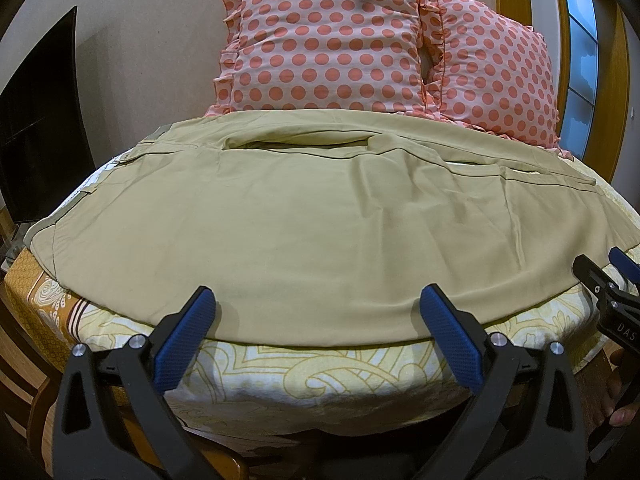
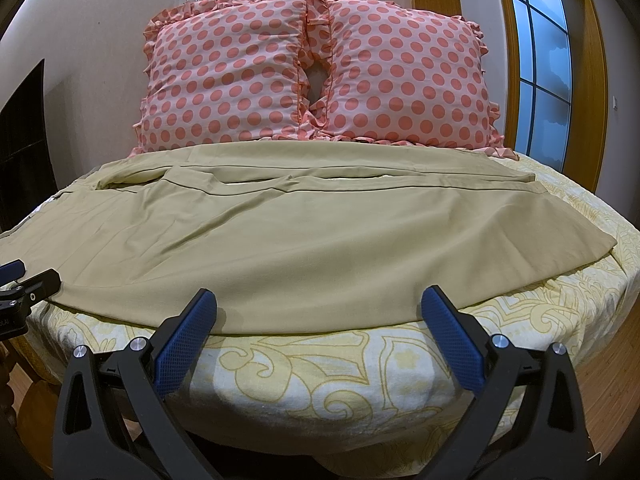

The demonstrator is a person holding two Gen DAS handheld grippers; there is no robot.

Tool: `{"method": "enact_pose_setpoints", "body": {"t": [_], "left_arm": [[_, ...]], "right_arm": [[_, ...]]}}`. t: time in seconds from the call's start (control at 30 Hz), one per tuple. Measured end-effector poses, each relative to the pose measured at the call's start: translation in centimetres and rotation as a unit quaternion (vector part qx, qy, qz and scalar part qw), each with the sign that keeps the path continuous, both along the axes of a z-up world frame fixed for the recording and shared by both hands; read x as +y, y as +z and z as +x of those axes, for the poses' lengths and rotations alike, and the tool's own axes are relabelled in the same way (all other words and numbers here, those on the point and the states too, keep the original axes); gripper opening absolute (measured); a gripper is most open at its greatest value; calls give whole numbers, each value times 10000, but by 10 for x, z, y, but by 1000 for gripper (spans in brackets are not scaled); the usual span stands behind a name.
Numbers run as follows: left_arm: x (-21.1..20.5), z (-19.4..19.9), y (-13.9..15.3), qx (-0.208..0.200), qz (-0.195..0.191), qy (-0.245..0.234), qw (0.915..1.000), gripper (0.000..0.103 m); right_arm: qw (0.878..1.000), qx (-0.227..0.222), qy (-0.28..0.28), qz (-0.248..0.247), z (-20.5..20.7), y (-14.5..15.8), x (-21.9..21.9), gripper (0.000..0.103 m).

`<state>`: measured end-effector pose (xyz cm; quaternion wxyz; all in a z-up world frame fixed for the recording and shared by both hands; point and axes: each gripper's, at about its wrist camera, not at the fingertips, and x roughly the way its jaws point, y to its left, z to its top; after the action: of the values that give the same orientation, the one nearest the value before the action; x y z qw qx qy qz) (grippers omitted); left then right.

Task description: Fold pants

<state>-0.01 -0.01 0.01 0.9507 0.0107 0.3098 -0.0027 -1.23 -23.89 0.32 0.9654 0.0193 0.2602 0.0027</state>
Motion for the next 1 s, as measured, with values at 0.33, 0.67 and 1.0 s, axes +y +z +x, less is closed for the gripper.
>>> {"method": "enact_pose_setpoints", "body": {"t": [0.33, 0.67, 1.0], "left_arm": [[0, 0, 0, -2, 1, 0, 10000, 101], [0, 0, 0, -1, 1, 0, 10000, 101], [5, 1, 6, 150, -140, -69, 9998, 101]], "right_arm": [[10000, -4, 0, 1, 0, 0, 0, 102], [10000, -1, 1, -2, 1, 0, 0, 102], [9994, 248, 25, 231, 8, 23, -22, 102]]}}
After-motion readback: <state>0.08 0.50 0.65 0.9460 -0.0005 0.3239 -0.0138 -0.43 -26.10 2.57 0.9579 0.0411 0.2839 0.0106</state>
